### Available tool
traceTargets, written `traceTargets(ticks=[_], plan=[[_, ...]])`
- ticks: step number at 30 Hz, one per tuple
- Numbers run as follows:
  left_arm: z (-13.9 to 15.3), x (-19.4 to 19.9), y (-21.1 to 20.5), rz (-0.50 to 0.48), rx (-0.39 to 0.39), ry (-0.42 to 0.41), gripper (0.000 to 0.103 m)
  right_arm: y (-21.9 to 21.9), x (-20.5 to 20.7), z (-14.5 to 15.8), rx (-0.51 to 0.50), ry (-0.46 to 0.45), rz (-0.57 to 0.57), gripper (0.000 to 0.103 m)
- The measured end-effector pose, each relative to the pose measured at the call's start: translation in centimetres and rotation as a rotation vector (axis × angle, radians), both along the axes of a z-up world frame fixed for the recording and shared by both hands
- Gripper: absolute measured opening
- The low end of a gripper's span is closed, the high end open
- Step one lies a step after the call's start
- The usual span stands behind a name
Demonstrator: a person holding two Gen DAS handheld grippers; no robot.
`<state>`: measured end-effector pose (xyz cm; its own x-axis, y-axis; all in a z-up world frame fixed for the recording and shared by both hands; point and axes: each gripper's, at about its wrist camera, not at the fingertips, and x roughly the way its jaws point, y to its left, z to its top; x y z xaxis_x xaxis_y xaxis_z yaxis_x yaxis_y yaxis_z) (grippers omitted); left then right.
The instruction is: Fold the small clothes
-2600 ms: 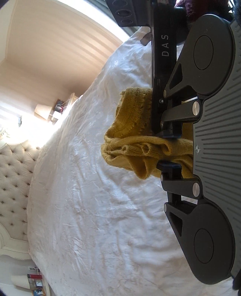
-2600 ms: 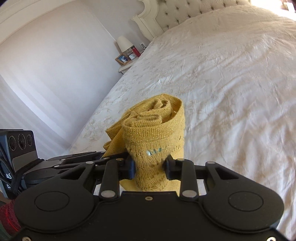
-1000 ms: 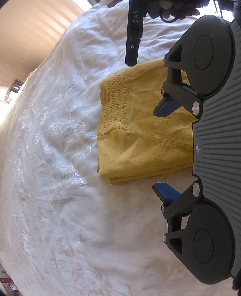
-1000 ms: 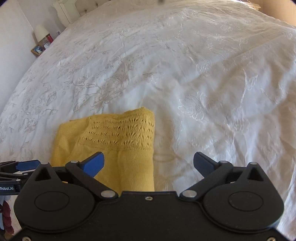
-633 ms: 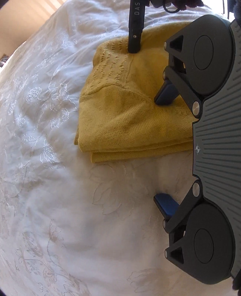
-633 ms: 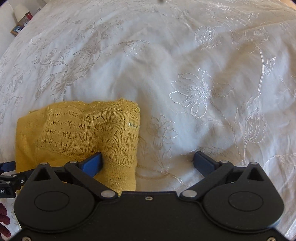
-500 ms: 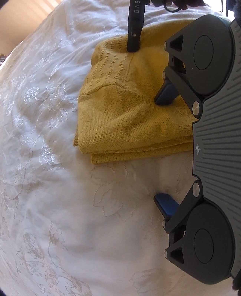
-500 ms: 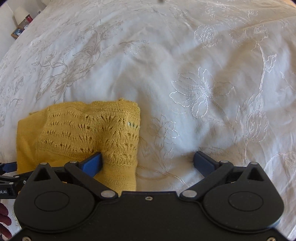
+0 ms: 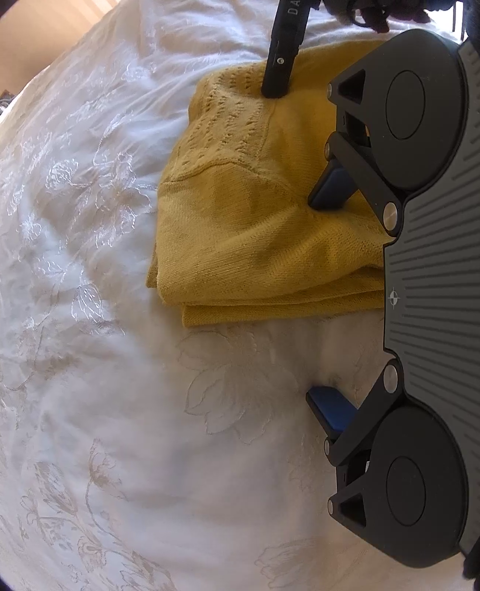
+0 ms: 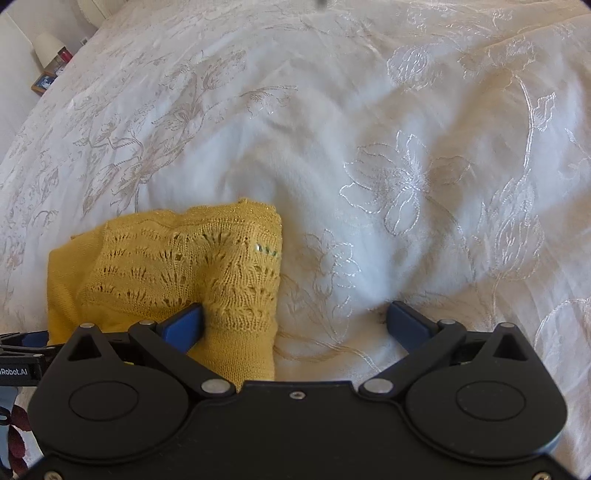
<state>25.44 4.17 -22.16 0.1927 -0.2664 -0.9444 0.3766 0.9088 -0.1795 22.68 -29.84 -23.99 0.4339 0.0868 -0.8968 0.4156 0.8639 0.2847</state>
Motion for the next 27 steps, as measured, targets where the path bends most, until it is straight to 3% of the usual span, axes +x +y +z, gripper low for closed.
traceTargets(ticks=[7, 12, 14, 22, 27], plan=[[-0.1, 0.0, -0.2, 0.018, -0.004, -0.006, 0.103, -0.1, -0.5, -0.1, -0.005, -0.085, -0.014, 0.103], [1.6, -0.6, 0.5, 0.012, -0.005, -0.039, 0.099, -1.0, -0.6, 1.3, 0.045, -0.087, -0.086, 0.102], [2.9, -1.4, 0.7, 0.022, 0.016, -0.097, 0.089, -0.8, -1.3, 2.7, -0.01, -0.113, -0.093, 0.102], [8.9, -6.9, 1.5, 0.044, 0.083, -0.278, 0.089, 2.9, -6.0, 10.1, -0.293, -0.21, -0.017, 0.102], [11.3, -11.1, 1.0, 0.059, 0.111, -0.288, 0.089, 5.0, -8.3, 12.2, -0.423, -0.054, -0.033, 0.102]])
